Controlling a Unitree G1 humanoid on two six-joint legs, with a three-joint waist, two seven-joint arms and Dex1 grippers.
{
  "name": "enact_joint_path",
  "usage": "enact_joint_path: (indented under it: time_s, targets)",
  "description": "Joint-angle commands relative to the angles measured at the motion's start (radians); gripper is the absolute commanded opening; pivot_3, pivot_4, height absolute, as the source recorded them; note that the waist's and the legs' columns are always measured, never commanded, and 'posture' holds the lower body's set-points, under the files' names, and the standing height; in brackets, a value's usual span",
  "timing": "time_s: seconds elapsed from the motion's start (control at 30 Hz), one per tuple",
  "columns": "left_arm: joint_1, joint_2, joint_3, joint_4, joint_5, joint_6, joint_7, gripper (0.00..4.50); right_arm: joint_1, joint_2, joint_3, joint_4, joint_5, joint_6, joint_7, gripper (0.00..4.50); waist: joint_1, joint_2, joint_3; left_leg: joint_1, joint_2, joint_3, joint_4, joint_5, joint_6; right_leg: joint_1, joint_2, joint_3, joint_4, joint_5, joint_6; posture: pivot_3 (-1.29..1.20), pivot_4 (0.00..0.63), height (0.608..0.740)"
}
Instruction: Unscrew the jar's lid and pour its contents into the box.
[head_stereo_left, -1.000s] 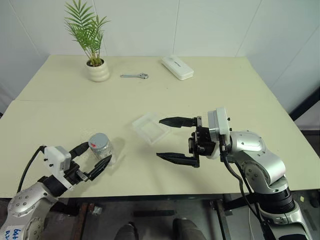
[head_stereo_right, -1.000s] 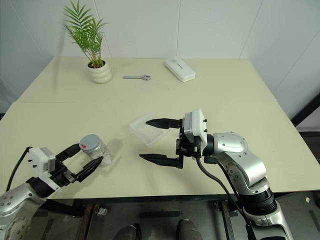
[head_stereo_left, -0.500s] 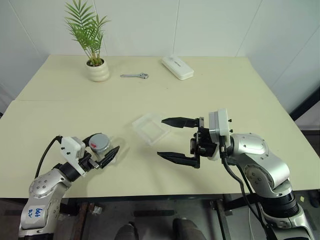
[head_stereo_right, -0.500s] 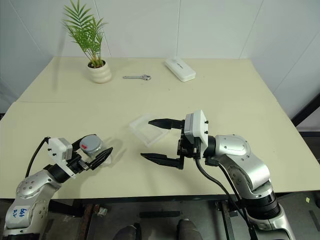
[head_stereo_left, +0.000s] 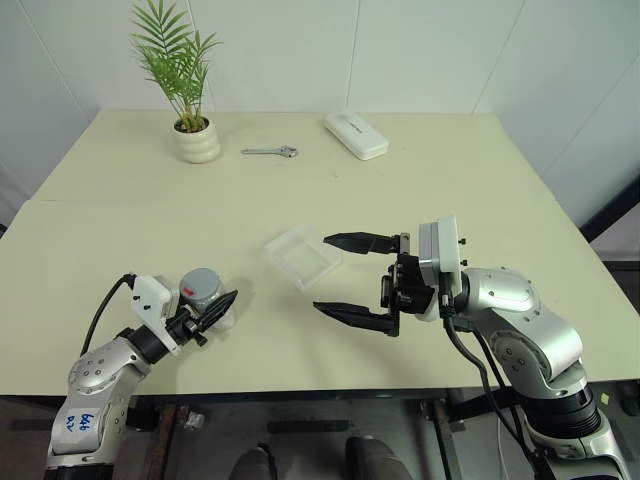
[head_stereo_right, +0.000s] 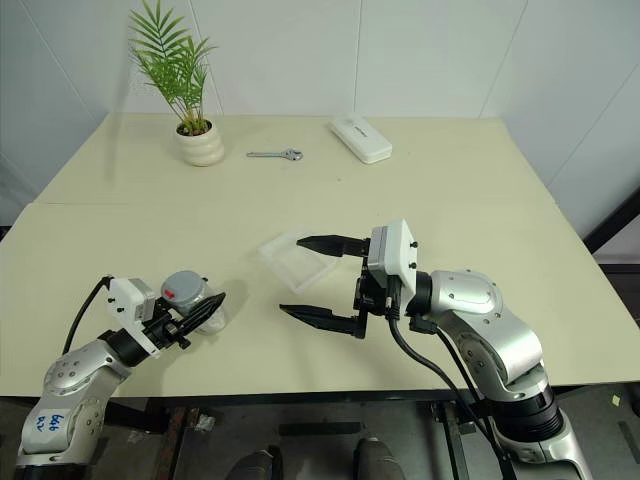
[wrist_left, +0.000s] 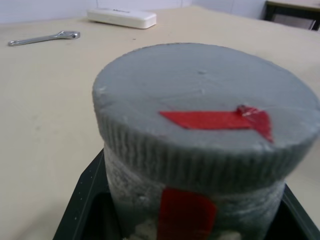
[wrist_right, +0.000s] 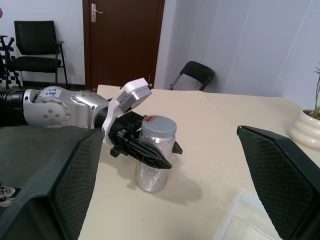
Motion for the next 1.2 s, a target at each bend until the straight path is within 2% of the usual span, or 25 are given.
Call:
enact_joint_path:
  time_s: [0.03, 0.13, 0.27, 0.37, 0.5, 0.6, 0.83, 1.07, 1.17, 1.2]
  targets:
    - [-0.063, 0.041, 0.017, -0.064, -0.055, 0.024, -0.042, 2.00, -0.011, -0.006, -0.038, -0.024, 0.041, 0.027, -0.016, 4.50, 0.000, 0.000, 0.000, 0.000, 0.000, 0.000, 0.000, 0.000, 0.000, 0.000, 0.000, 0.000, 0.000, 0.000, 0.000, 0.00, 0.150, 0.740]
    - [-0.151, 0.099, 0.014, -0.066, -0.107, 0.085, -0.104, 2.00, -0.047, -0.043, -0.025, -0.027, 0.049, 0.140, -0.054, 4.50, 0.000, 0.000, 0.000, 0.000, 0.000, 0.000, 0.000, 0.000, 0.000, 0.000, 0.000, 0.000, 0.000, 0.000, 0.000, 0.00, 0.150, 0.740]
    - [-0.303, 0.207, -0.071, -0.039, -0.138, 0.188, -0.250, 2.00, -0.176, 0.009, -0.014, 0.012, 0.073, 0.279, -0.169, 4.50, -0.004, 0.000, 0.000, 0.000, 0.000, 0.000, 0.001, 0.000, 0.000, 0.000, 0.000, 0.000, 0.000, 0.000, -0.001, 0.00, 0.150, 0.740]
    - [-0.367, 0.233, -0.114, -0.023, -0.161, 0.256, -0.305, 2.00, -0.244, 0.059, 0.003, 0.036, 0.064, 0.322, -0.219, 4.50, -0.006, 0.000, 0.000, -0.001, 0.000, 0.000, -0.001, 0.000, 0.000, -0.002, 0.001, 0.000, 0.000, 0.000, 0.000, 0.00, 0.150, 0.740]
    - [-0.462, 0.185, -0.189, -0.011, -0.148, 0.308, -0.302, 2.00, -0.334, 0.143, 0.069, 0.106, 0.012, 0.368, -0.275, 4.50, -0.002, 0.000, 0.000, -0.003, 0.000, 0.000, -0.001, -0.001, 0.000, -0.005, 0.001, 0.000, 0.004, -0.001, 0.003, 0.00, 0.150, 0.740]
    - [-0.488, 0.159, -0.224, -0.001, -0.122, 0.304, -0.309, 2.00, -0.345, 0.183, 0.091, 0.134, -0.013, 0.384, -0.301, 4.50, -0.001, 0.000, 0.000, -0.006, 0.000, 0.000, 0.000, -0.001, 0.000, -0.007, 0.002, 0.000, 0.004, -0.001, 0.004, 0.00, 0.150, 0.740]
    - [-0.502, 0.140, -0.240, 0.015, -0.111, 0.304, -0.318, 2.00, -0.342, 0.227, 0.128, 0.135, -0.041, 0.403, -0.322, 4.50, -0.001, 0.000, 0.000, -0.017, 0.000, 0.000, 0.003, 0.001, -0.001, -0.019, 0.002, 0.000, 0.010, -0.001, 0.005, 0.00, 0.150, 0.740]
    - [-0.502, 0.133, -0.235, 0.021, -0.101, 0.298, -0.324, 2.00, -0.327, 0.253, 0.123, 0.131, -0.057, 0.406, -0.332, 4.50, -0.001, 0.000, 0.000, -0.017, 0.000, -0.001, 0.006, 0.001, -0.001, -0.019, 0.002, 0.000, 0.013, -0.001, 0.005, 0.00, 0.150, 0.740]
    - [-0.496, 0.131, -0.234, 0.024, -0.093, 0.289, -0.324, 2.00, -0.319, 0.260, 0.122, 0.131, -0.057, 0.404, -0.335, 3.86, -0.001, 0.000, 0.000, -0.017, 0.000, -0.001, 0.007, 0.001, -0.001, -0.019, 0.002, 0.000, 0.014, -0.001, 0.005, 0.00, 0.150, 0.740]
    - [-0.497, 0.130, -0.233, 0.025, -0.091, 0.288, -0.324, 2.00, -0.314, 0.260, 0.126, 0.129, -0.060, 0.402, -0.333, 3.52, -0.001, 0.000, 0.000, -0.016, 0.000, -0.001, 0.007, 0.001, -0.001, -0.019, 0.002, 0.000, 0.014, -0.001, 0.005, 0.00, 0.150, 0.740]
